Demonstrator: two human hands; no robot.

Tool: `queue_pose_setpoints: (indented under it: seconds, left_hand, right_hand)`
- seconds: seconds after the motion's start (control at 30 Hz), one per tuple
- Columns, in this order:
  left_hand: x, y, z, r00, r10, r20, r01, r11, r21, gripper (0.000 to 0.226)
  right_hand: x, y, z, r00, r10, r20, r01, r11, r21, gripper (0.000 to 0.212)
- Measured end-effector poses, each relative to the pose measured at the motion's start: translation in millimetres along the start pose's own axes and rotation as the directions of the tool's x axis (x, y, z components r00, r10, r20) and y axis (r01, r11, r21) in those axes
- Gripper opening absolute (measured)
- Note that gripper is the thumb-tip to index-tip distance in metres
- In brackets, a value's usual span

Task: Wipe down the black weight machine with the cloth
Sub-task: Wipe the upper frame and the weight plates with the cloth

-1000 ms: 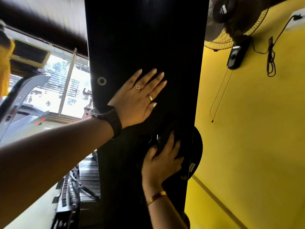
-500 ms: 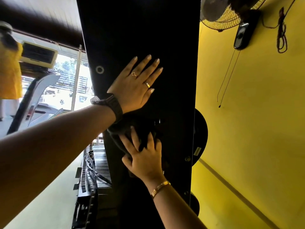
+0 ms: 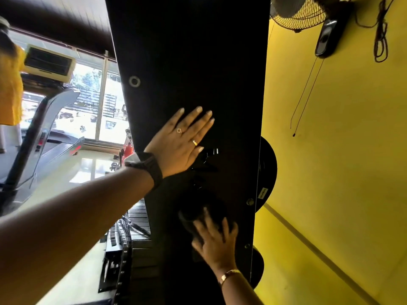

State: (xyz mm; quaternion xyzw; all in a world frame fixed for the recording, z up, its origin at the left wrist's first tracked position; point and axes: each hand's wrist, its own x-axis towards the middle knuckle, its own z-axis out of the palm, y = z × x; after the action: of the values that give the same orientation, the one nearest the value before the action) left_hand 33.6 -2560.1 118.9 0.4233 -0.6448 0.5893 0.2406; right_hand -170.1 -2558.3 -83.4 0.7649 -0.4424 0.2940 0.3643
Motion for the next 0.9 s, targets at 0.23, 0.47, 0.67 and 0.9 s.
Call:
queue_pose_setpoints:
  seconds: [0.23, 0.47, 0.67, 0.9]
  left_hand:
    - [-2.1, 1.9, 2.8, 1.000, -0.030, 0.004, 0.030, 0.999, 0.019, 0.064]
    - [-3.5, 3.2, 0.8, 0.999, -0.039, -0.017, 0.040, 0.999, 0.027, 0.063]
    - [-6.8, 7.5, 3.5, 0.996, -0.067, -0.061, 0.068, 0.997, 0.030, 0.061]
    - [-14.4, 23.4, 7.7, 0.986, -0.145, -0.089, 0.143, 0.989, -0.018, 0.057]
  right_hand:
    - [128.9, 43.7, -66.8, 0.868, 0.473, -0.148, -0.436, 0.871, 0.228, 0.065]
    - [216.7, 51.3, -107.5, 0.852, 0.388, -0.352, -0.336, 0.920, 0.201, 0.060]
    - [154.9, 41.4, -65.0, 0.778, 0.553, -0.300, -0.486, 0.831, 0.270, 0.058]
    - [60.8, 24.4, -15.0, 0.633, 0.774, -0.018, -0.715, 0.594, 0.368, 0.064]
